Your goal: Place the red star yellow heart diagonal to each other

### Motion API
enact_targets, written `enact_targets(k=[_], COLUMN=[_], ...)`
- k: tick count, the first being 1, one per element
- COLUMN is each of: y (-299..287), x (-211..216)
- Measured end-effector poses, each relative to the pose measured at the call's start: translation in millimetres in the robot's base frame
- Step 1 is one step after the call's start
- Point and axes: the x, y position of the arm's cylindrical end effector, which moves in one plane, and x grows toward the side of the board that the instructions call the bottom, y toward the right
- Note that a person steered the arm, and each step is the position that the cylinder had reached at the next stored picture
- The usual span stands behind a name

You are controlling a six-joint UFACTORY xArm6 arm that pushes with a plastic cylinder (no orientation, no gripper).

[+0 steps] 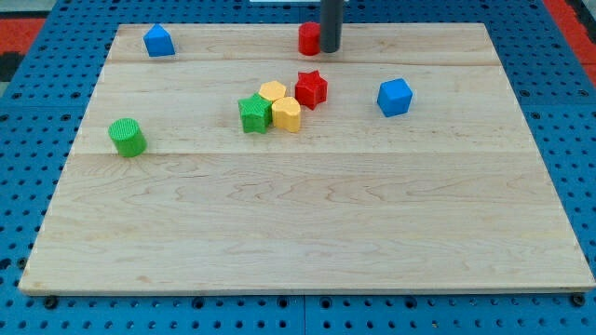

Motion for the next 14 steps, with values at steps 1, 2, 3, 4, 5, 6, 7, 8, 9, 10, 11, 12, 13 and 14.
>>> enact_targets(k=[1,2,3,4,5,6,7,8,9,10,11,12,13,14], y=[6.1,12.7,44.7,71.9,1.7,-92.4,-86.0,-60.9,-48.1,-50.6,-55.3,-68.4,-54.4,-22.4], x=[0.3,9.6,42.9,39.9,39.8,39.8,50.3,71.7,74.6,74.6,74.6,74.7,74.3,70.1])
